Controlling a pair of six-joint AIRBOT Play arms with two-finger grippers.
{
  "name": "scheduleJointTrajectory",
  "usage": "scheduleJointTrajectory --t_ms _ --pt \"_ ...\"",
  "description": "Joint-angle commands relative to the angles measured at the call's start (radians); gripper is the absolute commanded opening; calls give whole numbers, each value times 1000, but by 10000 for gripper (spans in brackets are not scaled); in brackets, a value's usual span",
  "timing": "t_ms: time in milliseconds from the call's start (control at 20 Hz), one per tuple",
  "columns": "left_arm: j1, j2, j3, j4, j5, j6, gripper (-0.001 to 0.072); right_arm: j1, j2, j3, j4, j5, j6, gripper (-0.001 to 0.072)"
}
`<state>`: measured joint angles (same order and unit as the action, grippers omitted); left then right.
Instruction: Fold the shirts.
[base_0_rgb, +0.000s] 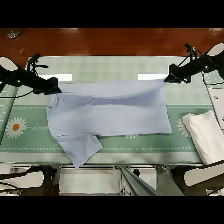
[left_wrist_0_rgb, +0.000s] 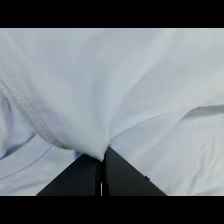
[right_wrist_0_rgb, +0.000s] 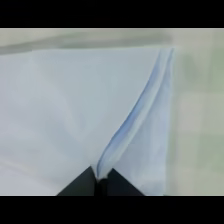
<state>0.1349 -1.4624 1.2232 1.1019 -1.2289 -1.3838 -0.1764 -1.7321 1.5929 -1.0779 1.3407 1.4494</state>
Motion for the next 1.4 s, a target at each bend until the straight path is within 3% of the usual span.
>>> scheduleJointTrajectory --t_ms 0,300,350,400,450,750,850,950,1100,1350 --pt "6 -2 -40 78 -96 21 20 5 -4 -34 -122 43 13 26" --pt "2 -30 -51 84 -97 18 24 31 -60 -39 -117 28 13 27" --pt "-5 -36 -51 84 -96 16 94 38 -70 -39 -108 18 20 130" --pt "-10 -41 -51 85 -97 7 388 44 -76 -39 -96 19 31 442" --pt "-11 -42 -51 97 -97 4 696 45 -76 -39 -90 25 27 620" --pt "121 18 -142 178 -271 -31 702 -77 60 -128 -208 192 10 618" --pt "199 99 -274 177 -244 -32 703 -136 178 -309 -161 86 12 617" --pt "283 209 -431 133 -183 -31 702 -171 323 -531 -30 -47 -60 617" --pt "390 377 -647 17 -89 -99 702 -165 469 -757 103 -162 -137 616" --pt "339 488 -809 -14 -45 -121 702 -144 515 -869 192 -207 -183 616"
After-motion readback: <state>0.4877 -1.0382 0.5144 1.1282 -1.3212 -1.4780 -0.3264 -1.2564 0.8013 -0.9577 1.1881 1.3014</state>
